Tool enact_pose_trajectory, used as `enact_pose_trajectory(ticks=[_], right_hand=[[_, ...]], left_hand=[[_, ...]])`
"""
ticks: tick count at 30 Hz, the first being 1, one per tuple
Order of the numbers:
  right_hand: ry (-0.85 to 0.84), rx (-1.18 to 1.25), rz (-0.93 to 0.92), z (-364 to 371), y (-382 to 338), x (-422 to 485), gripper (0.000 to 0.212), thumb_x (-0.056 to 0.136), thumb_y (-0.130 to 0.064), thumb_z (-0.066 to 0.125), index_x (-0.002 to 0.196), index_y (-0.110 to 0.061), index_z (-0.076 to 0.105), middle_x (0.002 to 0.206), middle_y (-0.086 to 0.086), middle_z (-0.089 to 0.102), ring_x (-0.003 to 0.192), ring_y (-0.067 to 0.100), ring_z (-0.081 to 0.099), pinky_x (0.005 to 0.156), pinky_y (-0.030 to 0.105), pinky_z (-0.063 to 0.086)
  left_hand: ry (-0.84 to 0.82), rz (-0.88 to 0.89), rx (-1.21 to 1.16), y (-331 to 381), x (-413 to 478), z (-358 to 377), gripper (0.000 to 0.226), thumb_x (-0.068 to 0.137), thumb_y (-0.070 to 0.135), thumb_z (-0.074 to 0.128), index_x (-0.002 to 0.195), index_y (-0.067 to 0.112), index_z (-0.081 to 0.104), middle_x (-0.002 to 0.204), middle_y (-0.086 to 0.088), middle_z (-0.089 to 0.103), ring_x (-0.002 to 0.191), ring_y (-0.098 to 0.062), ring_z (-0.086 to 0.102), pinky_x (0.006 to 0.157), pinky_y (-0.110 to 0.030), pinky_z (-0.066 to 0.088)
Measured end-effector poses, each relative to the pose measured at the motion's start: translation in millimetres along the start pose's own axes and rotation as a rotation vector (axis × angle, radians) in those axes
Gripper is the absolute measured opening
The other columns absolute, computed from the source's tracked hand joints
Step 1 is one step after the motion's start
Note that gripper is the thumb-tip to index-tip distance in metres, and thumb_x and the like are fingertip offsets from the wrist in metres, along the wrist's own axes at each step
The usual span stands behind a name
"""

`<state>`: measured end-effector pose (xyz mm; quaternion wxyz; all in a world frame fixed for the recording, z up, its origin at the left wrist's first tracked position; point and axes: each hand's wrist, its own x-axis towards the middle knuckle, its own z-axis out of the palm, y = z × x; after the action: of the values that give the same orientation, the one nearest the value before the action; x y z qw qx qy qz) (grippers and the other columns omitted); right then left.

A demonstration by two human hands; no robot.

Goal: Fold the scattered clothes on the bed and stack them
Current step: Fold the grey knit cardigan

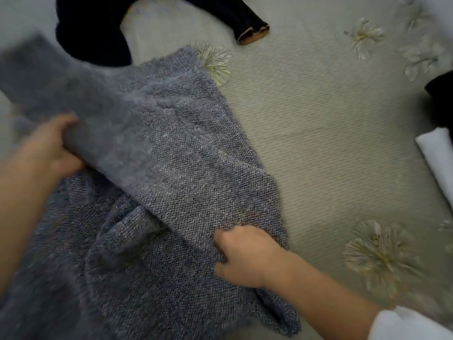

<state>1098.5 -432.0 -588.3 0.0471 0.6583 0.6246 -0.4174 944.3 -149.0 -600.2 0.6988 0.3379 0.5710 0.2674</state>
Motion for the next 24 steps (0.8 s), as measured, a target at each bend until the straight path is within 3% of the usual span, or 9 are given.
enact_pose_trajectory(ticks=[1, 3, 4, 8, 10, 13, 17, 21, 24], right_hand=[[0.006, -0.026, 0.001, 3, -4, 1, 0.024, 0.090, -0.032, 0.052, 0.101, -0.011, 0.050, 0.095, 0.011, 0.061, 0.090, 0.032, 0.058, 0.069, 0.031, 0.036], [0.034, -0.050, 0.005, 5, -8, 4, 0.021, 0.090, -0.029, 0.051, 0.099, -0.012, 0.044, 0.098, 0.012, 0.062, 0.092, 0.033, 0.059, 0.069, 0.032, 0.035], [0.054, -0.049, 0.002, 3, -10, 4, 0.019, 0.090, -0.028, 0.051, 0.095, -0.014, 0.040, 0.093, 0.010, 0.061, 0.088, 0.033, 0.058, 0.068, 0.032, 0.034], [0.065, -0.049, -0.037, -9, -19, 6, 0.027, 0.084, -0.026, 0.055, 0.071, -0.019, 0.033, 0.064, -0.003, 0.040, 0.058, 0.019, 0.040, 0.051, 0.029, 0.028], [-0.021, -0.089, -0.020, -8, -24, 8, 0.032, 0.084, -0.030, 0.057, 0.067, -0.022, 0.031, 0.064, -0.004, 0.039, 0.058, 0.017, 0.038, 0.048, 0.026, 0.026], [-0.106, -0.101, 0.061, 1, -29, 12, 0.029, 0.089, -0.045, 0.054, 0.084, -0.018, 0.042, 0.071, -0.003, 0.042, 0.073, 0.023, 0.047, 0.062, 0.030, 0.038], [0.108, 0.027, 0.079, 8, -45, 17, 0.022, 0.094, -0.038, 0.047, 0.087, -0.017, 0.049, 0.078, -0.001, 0.055, 0.074, 0.023, 0.054, 0.061, 0.033, 0.042], [0.345, 0.144, -0.012, 8, -84, 34, 0.018, 0.096, -0.030, 0.048, 0.084, -0.018, 0.048, 0.078, -0.005, 0.051, 0.071, 0.015, 0.050, 0.065, 0.037, 0.047], [0.443, 0.144, -0.137, 14, -127, 55, 0.016, 0.097, -0.026, 0.048, 0.085, -0.016, 0.046, 0.082, -0.005, 0.045, 0.075, 0.013, 0.042, 0.067, 0.032, 0.041]], left_hand=[[0.018, -0.094, 0.070, -11, -1, -13, 0.017, 0.086, 0.004, 0.051, 0.102, 0.008, 0.056, 0.071, 0.010, 0.067, 0.093, -0.004, 0.061, 0.088, -0.023, 0.044], [0.119, -0.165, 0.114, -32, -3, -26, 0.009, 0.097, 0.018, 0.046, 0.093, 0.022, 0.054, 0.094, 0.012, 0.064, 0.103, -0.007, 0.059, 0.087, -0.023, 0.046], [0.155, -0.152, 0.068, -34, -1, -30, 0.009, 0.098, 0.019, 0.045, 0.097, 0.022, 0.054, 0.097, 0.013, 0.063, 0.094, -0.004, 0.061, 0.085, -0.022, 0.049], [0.249, -0.027, -0.044, -22, 5, -29, 0.034, 0.097, 0.011, 0.048, 0.130, 0.021, 0.048, 0.077, 0.012, 0.068, 0.065, 0.001, 0.065, 0.060, -0.023, 0.056], [0.199, -0.108, 0.096, -22, -4, -35, 0.035, 0.097, 0.009, 0.047, 0.128, 0.025, 0.046, 0.083, 0.010, 0.064, 0.071, -0.003, 0.062, 0.073, -0.029, 0.054], [0.128, -0.126, 0.192, -25, -20, -41, 0.019, 0.095, 0.008, 0.049, 0.104, 0.026, 0.047, 0.096, 0.005, 0.059, 0.080, -0.009, 0.059, 0.090, -0.037, 0.047], [0.233, 0.110, 0.283, -26, -43, -71, 0.037, 0.092, 0.004, 0.052, 0.125, 0.019, 0.045, 0.089, 0.003, 0.058, 0.076, -0.009, 0.058, 0.075, -0.026, 0.050], [0.420, 0.377, 0.514, -32, -75, -144, 0.026, 0.086, 0.002, 0.057, 0.107, 0.017, 0.061, 0.081, 0.008, 0.058, 0.071, -0.006, 0.054, 0.077, -0.033, 0.047], [0.603, 0.333, 0.554, -40, -102, -202, 0.021, 0.086, 0.008, 0.057, 0.103, 0.017, 0.065, 0.079, 0.000, 0.060, 0.062, -0.010, 0.047, 0.065, -0.030, 0.040]])
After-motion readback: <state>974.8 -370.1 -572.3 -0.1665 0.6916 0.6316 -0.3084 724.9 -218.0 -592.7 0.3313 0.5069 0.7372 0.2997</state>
